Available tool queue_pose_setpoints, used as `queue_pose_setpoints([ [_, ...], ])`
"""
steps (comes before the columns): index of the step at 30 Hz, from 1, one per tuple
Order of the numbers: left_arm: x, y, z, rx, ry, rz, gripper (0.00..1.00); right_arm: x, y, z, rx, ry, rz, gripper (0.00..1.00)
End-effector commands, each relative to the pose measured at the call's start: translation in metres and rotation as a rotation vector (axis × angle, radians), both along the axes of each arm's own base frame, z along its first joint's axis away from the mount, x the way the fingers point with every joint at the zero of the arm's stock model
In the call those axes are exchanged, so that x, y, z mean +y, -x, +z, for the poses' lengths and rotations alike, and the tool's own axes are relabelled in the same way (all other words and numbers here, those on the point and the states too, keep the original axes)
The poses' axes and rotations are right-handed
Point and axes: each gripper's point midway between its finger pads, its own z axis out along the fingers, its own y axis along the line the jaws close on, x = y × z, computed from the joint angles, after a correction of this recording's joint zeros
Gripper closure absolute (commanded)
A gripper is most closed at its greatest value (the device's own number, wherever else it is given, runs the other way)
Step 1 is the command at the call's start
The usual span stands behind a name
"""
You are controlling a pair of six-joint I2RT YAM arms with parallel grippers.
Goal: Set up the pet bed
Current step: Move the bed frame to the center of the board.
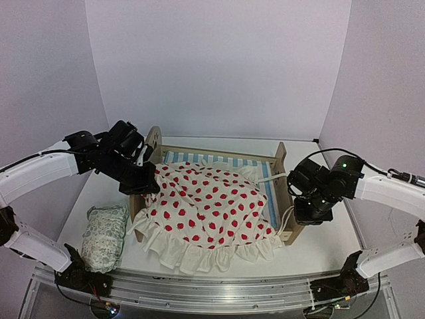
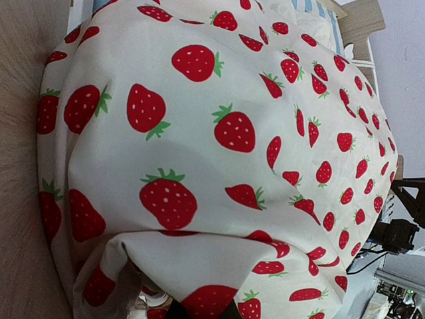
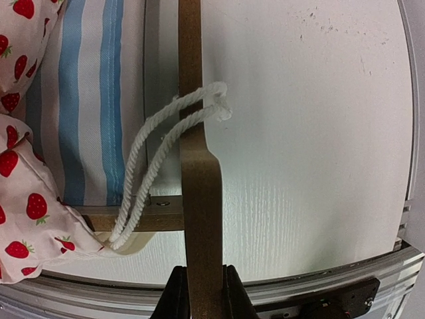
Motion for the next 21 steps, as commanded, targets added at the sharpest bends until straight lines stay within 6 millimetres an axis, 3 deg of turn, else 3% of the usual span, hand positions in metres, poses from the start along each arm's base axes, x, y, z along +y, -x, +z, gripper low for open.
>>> queue_pose_setpoints([
  [1, 0.008, -0.001, 0.009, -0.022, 0.000, 0.042, 1.00, -0.040, 0.008, 0.001, -0.007, 0.166, -0.032, 0.85],
  [5, 0.007, 0.000, 0.008, -0.015, 0.001, 0.043, 1.00, -0.041, 0.007, 0.006, -0.028, 0.163, -0.021, 0.68],
  [11, 0.004, -0.002, 0.012, -0.026, 0.006, 0.038, 1.00, -0.022, 0.010, 0.040, -0.013, 0.067, 0.075, 0.25],
  [16, 0.001, -0.005, 0.016, -0.037, 0.005, 0.036, 1.00, -0.021, 0.009, 0.093, -0.074, 0.023, 0.124, 0.17],
  [19, 0.000, -0.007, 0.018, -0.044, 0.008, 0.036, 1.00, 0.009, -0.004, 0.120, -0.111, -0.074, 0.208, 0.16],
  [21, 0.001, -0.007, 0.021, -0.051, 0.009, 0.041, 1.00, 0.035, -0.014, 0.126, -0.110, -0.141, 0.250, 0.16],
])
